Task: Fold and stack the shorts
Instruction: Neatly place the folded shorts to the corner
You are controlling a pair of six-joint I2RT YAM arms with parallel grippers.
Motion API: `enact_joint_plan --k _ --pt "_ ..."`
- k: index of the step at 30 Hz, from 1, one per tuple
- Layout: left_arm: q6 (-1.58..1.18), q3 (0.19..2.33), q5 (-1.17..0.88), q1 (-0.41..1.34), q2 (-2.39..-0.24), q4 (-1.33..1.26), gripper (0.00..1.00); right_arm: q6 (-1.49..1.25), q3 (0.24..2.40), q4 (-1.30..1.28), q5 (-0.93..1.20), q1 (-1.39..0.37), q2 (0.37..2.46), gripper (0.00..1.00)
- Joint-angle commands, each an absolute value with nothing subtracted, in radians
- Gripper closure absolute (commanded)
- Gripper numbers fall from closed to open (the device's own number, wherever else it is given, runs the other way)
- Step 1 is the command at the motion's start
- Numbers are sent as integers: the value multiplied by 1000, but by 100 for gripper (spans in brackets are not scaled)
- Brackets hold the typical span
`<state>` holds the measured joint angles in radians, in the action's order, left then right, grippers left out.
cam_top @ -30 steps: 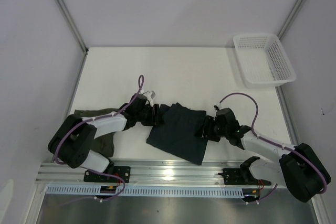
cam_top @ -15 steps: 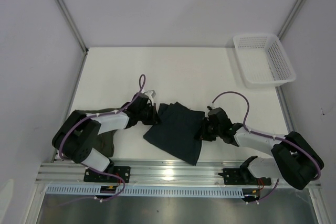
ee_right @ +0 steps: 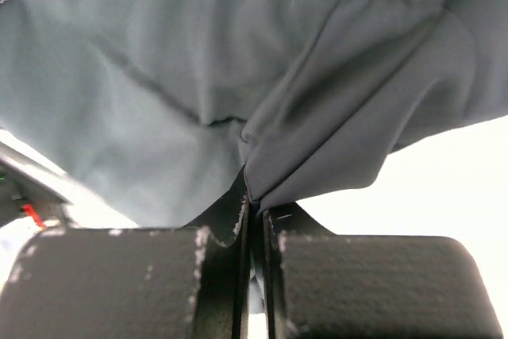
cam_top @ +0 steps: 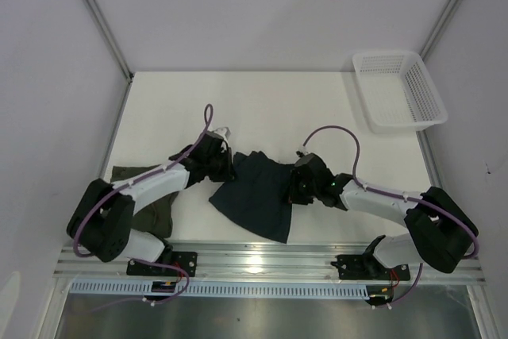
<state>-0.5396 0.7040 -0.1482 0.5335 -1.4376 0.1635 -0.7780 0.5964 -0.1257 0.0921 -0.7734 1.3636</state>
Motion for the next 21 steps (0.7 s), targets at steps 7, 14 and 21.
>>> enact_joint_plan --k 7,14,21 --pt "-488 945 -5 445 -1155 592 100 -770 955 -235 40 -908 1436 100" --pt "-459 1025 17 258 -1046 778 100 -735 1231 -242 74 -994 1612 100" --pt "-393 1100 64 9 -973 920 100 -722 1461 -201 135 -1049 1804 100"
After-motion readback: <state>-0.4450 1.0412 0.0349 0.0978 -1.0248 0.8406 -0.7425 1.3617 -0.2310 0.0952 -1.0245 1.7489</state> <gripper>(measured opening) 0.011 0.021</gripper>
